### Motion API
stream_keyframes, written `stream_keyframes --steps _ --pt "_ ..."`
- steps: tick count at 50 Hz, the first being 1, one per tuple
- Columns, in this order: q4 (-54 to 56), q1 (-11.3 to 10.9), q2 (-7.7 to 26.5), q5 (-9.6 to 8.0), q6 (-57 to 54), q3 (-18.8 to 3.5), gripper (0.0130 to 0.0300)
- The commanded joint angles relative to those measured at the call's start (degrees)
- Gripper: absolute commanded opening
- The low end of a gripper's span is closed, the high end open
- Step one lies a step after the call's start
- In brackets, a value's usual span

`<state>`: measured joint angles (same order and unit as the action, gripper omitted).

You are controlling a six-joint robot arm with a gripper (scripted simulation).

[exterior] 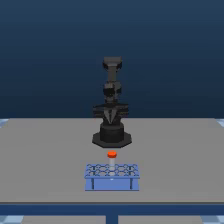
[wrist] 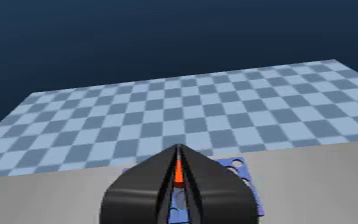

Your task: Pick up the centrifuge tube on the rack

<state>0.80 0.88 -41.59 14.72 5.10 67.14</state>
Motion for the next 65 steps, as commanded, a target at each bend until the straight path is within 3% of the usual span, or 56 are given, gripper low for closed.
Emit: stream_keyframes --steps 1,35,50,58,65 --pt "0.00 0.00 0.00 0.00 0.00 0.00 0.0300" --pt "-0.43 0.00 1.42 -0.37 0.06 -0.68 0.0300" --pt "-1.76 -0.08 6.87 -2.10 -0.02 -3.54 0.0300" --pt "-2.43 -0.30 12.64 -4.59 -0.83 -7.05 0.0300" --pt "-2.59 -0.43 15.33 -5.92 -1.35 -8.83 0.0300"
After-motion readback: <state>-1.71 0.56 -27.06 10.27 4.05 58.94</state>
